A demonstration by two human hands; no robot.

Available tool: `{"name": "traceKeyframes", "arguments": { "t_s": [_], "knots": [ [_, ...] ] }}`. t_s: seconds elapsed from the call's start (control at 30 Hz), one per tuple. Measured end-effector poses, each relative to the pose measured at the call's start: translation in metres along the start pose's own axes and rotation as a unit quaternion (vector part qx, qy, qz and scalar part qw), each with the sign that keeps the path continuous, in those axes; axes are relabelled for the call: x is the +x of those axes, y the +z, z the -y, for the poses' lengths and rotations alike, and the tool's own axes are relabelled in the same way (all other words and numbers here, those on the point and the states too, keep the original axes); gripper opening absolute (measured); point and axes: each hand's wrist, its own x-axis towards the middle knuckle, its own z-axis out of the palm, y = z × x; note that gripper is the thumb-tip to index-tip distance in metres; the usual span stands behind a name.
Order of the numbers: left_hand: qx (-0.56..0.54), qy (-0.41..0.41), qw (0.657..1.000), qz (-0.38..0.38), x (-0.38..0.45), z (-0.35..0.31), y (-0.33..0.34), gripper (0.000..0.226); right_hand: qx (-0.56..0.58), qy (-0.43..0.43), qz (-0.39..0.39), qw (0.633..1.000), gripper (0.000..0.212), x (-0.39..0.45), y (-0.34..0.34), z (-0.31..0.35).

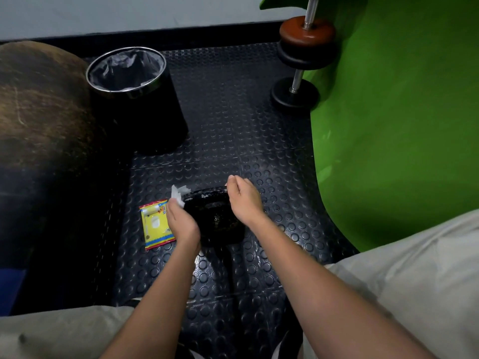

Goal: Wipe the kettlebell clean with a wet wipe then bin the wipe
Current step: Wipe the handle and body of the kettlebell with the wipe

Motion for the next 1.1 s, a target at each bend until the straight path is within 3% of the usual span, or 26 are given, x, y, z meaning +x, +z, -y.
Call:
{"name": "traceKeyframes", "arguments": {
  "t_s": [0.03,0.1,0.2,0.3,0.4,0.53,0.6,0.67,0.73,0.8,0.87,0.93,1.03,1.1],
  "knots": [
    [-0.035,-0.07,0.997,0.003,0.001,-0.003,-0.001,0.038,0.002,0.002,0.0,1.0,0.049,0.0,0.0,0.0],
    [-0.052,-0.122,0.99,0.038,0.001,-0.011,-0.004,0.025,0.005,0.003,0.001,1.0,0.049,0.0,0.0,0.001],
    [-0.019,-0.123,0.989,0.078,0.012,-0.012,-0.009,0.025,0.004,0.003,0.001,1.0,0.048,-0.001,-0.001,0.002],
    [0.079,-0.084,0.992,0.06,0.021,-0.014,-0.013,0.031,0.0,0.004,0.002,1.0,0.046,-0.001,-0.001,0.003],
    [0.249,0.049,0.966,0.048,0.016,-0.021,-0.013,0.035,-0.004,0.007,0.002,1.0,0.046,0.0,-0.001,0.002],
    [0.375,0.278,0.881,0.075,0.003,-0.03,-0.007,0.035,-0.002,0.014,0.005,1.0,0.049,0.0,-0.001,0.001],
    [0.435,0.376,0.812,0.099,0.005,-0.027,-0.003,0.035,-0.005,0.013,0.005,1.0,0.049,0.0,-0.001,0.002],
    [0.476,0.426,0.763,0.1,0.004,-0.021,0.001,0.034,-0.013,0.008,0.002,1.0,0.048,0.0,-0.001,0.002],
    [0.46,0.459,0.754,0.091,-0.002,-0.014,0.002,0.035,-0.016,0.004,-0.001,1.0,0.047,0.0,-0.002,0.002],
    [0.407,0.481,0.772,0.084,-0.006,-0.005,-0.003,0.035,-0.015,0.003,-0.001,1.0,0.048,0.0,-0.001,0.001],
    [0.345,0.463,0.814,0.066,-0.003,0.004,-0.007,0.035,-0.016,0.0,-0.003,1.0,0.048,0.0,-0.001,0.001],
    [0.284,0.409,0.866,0.042,0.0,0.012,-0.007,0.035,-0.015,-0.003,-0.005,1.0,0.049,0.0,0.0,0.0],
    [0.215,0.33,0.919,0.017,-0.005,0.014,-0.003,0.033,-0.014,-0.005,-0.009,1.0,0.049,0.0,0.0,0.0],
    [0.166,0.233,0.958,0.012,0.0,0.015,-0.001,0.032,-0.014,-0.006,-0.009,1.0,0.049,0.0,0.001,0.0]
  ]
}}
